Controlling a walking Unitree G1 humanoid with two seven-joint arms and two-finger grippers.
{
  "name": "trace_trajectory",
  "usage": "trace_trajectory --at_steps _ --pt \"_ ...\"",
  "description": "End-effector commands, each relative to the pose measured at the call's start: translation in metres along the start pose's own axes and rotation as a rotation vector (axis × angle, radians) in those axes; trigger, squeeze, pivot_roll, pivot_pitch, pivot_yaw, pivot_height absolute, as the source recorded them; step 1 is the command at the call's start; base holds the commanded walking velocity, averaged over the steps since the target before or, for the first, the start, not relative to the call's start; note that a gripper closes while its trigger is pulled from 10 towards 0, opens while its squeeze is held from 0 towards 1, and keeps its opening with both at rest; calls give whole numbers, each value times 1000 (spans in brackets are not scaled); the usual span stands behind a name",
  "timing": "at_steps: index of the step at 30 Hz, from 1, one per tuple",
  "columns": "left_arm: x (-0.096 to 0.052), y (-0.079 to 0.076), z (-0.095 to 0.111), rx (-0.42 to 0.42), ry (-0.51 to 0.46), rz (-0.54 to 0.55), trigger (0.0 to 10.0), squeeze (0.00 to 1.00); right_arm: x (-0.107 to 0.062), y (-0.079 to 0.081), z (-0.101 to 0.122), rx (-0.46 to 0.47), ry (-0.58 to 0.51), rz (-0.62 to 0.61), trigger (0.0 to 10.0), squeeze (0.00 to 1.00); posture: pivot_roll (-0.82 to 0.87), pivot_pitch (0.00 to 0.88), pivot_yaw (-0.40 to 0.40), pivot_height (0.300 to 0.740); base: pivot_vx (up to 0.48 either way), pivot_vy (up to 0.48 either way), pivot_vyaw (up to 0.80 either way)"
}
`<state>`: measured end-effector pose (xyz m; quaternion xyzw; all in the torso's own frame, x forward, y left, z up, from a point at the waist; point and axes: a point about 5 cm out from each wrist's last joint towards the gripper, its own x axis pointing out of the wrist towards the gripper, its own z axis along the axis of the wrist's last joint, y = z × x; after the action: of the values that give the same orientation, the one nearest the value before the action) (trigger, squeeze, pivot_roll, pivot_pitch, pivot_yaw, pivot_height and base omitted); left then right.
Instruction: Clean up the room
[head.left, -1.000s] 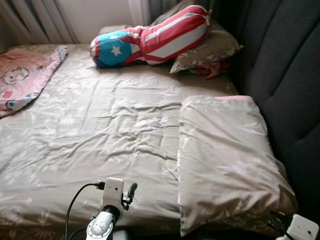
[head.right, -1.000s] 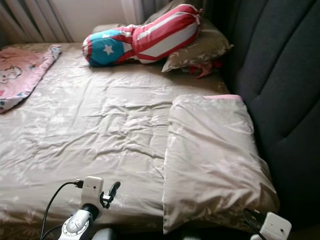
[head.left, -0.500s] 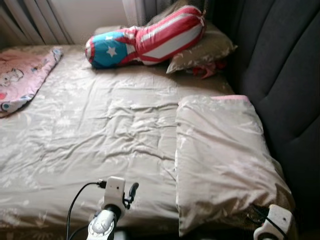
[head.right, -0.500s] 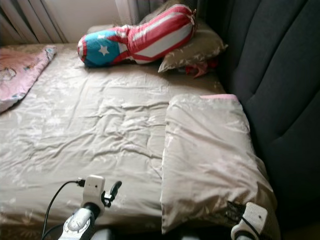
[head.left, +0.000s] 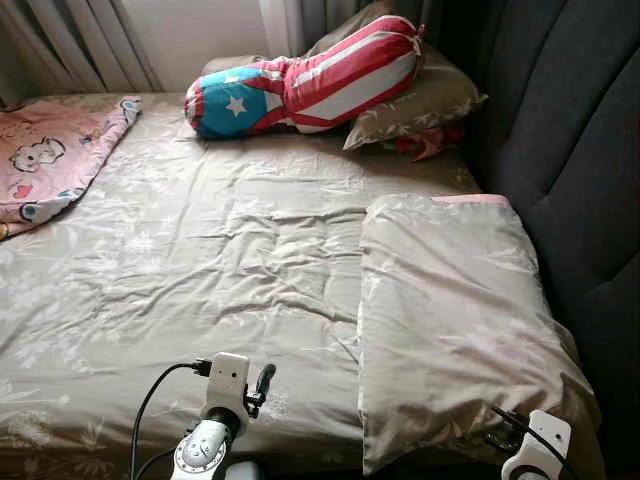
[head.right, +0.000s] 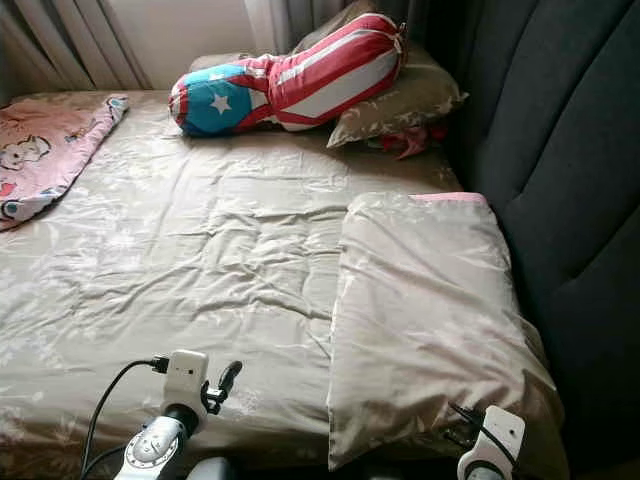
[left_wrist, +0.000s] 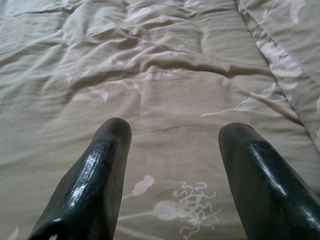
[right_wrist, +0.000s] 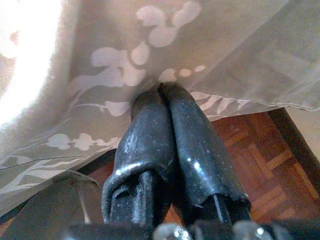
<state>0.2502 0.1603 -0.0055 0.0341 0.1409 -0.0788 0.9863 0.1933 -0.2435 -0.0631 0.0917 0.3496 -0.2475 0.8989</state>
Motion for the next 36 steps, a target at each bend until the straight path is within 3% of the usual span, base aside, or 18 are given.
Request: trace_trajectory --at_steps 1,10,21,29,36 --pt "-3 3 -1 10 4 3 10000 0 0 -2 -2 5 24 -12 10000 0 -21 62 14 651 0 0 0" --pt "-5 6 -1 23 0 6 10000 0 6 -4 17 9 -15 -35 10000 0 0 72 22 651 0 0 0" --pt "-6 7 -1 24 2 18 10000 0 15 -37 66 32 -113 -155 10000 0 14 69 21 651 0 0 0" --pt "-9 10 -3 24 11 28 10000 0 15 -58 84 42 -166 -229 10000 0 13 68 20 651 0 0 0" --pt "-9 12 -6 27 28 34 10000 0 13 -76 119 53 -264 -283 10000 0 0 66 23 651 0 0 0"
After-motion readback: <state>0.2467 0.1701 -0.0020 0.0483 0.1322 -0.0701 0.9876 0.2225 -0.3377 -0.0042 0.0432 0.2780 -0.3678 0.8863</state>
